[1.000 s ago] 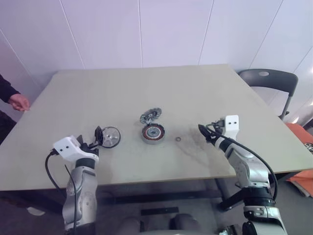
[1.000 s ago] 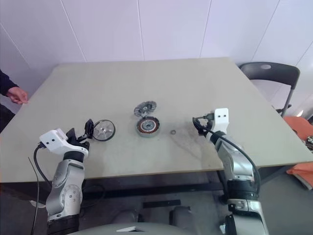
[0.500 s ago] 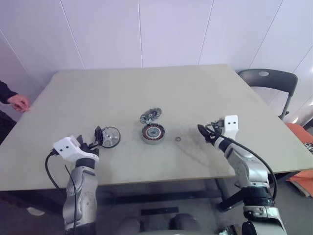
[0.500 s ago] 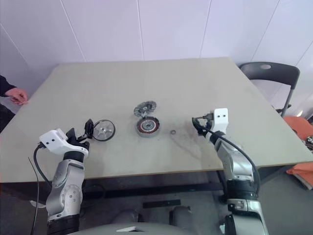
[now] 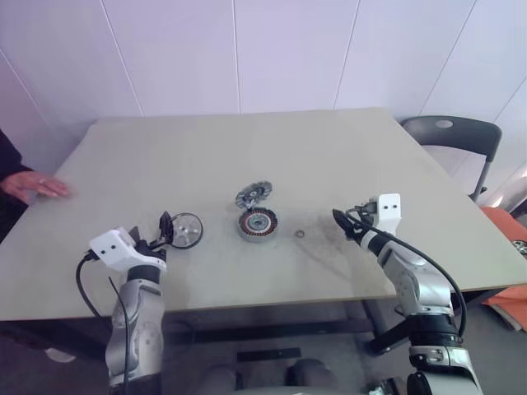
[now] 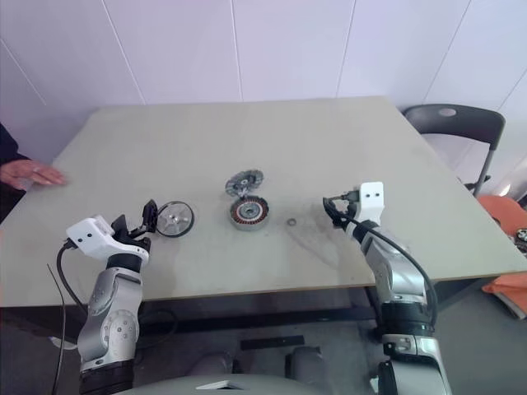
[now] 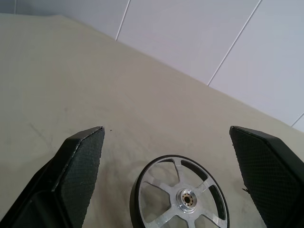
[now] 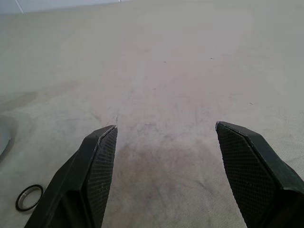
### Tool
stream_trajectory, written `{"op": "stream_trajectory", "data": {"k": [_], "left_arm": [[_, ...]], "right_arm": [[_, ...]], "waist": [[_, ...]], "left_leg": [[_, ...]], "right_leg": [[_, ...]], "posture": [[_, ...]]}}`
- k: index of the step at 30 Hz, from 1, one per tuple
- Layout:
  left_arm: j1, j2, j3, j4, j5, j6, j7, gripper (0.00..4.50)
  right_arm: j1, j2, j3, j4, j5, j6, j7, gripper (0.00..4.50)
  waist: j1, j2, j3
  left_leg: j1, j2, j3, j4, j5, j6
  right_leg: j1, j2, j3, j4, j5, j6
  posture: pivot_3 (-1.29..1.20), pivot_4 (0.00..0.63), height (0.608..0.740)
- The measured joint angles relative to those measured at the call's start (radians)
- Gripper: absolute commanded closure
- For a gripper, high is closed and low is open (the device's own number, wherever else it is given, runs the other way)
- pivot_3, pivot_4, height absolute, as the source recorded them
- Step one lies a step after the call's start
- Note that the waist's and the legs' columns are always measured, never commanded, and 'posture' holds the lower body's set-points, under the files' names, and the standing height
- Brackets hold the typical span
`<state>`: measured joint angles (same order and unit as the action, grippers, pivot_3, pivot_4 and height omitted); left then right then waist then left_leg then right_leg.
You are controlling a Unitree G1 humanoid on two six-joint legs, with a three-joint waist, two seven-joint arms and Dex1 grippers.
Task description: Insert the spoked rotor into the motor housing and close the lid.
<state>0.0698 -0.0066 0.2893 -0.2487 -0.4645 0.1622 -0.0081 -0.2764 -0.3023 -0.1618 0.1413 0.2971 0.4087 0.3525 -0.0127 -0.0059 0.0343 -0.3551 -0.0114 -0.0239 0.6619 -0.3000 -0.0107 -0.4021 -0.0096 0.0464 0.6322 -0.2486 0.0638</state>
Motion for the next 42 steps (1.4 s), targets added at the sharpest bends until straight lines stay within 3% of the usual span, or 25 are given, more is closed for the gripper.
{"op": "stream_trajectory", "data": {"k": [5, 17, 21, 25, 42], "left_arm": [[0.000, 0.000, 0.000, 0.000, 0.000, 0.000, 0.001, 0.00], [0.001, 0.000, 0.000, 0.000, 0.000, 0.000, 0.002, 0.00], [0.001, -0.003, -0.001, 0.000, 0.000, 0.000, 0.002, 0.00], [0.002, -0.004, 0.000, 0.000, 0.000, 0.000, 0.002, 0.00], [0.005, -0.004, -0.001, 0.000, 0.000, 0.001, 0.001, 0.00]], "right_arm": [[-0.001, 0.000, 0.000, 0.000, 0.000, 0.000, 0.005, 2.29], [-0.001, 0.007, 0.001, 0.000, 0.004, 0.000, 0.014, 2.29], [-0.001, 0.054, 0.017, -0.028, 0.034, 0.002, 0.042, 1.44], [-0.006, 0.079, 0.035, -0.117, 0.048, 0.041, 0.024, 0.09], [0.020, 0.056, 0.060, -0.143, 0.022, 0.084, 0.006, 0.03]], "waist": [[0.000, 0.000, 0.000], [0.000, 0.000, 0.000], [-0.003, 0.000, 0.000], [0.001, 0.000, 0.000], [0.000, 0.000, 0.000]], "left_leg": [[0.000, 0.000, 0.000, 0.000, 0.000, 0.000], [0.000, 0.000, 0.000, 0.000, 0.000, 0.000], [0.000, 0.000, 0.000, 0.000, 0.000, 0.000], [0.000, 0.000, 0.000, 0.000, 0.000, 0.000], [0.000, 0.000, 0.000, 0.000, 0.000, 0.000]], "right_leg": [[0.000, 0.000, 0.000, 0.000, 0.000, 0.000], [0.000, 0.000, 0.000, 0.000, 0.000, 0.000], [0.000, 0.000, 0.000, 0.000, 0.000, 0.000], [0.000, 0.000, 0.000, 0.000, 0.000, 0.000], [0.000, 0.000, 0.000, 0.000, 0.000, 0.000]], "posture": [[0.00, 0.000, 0.740], [0.00, 0.000, 0.740], [0.00, 0.000, 0.740], [0.00, 0.000, 0.740], [0.00, 0.000, 0.740]]}}
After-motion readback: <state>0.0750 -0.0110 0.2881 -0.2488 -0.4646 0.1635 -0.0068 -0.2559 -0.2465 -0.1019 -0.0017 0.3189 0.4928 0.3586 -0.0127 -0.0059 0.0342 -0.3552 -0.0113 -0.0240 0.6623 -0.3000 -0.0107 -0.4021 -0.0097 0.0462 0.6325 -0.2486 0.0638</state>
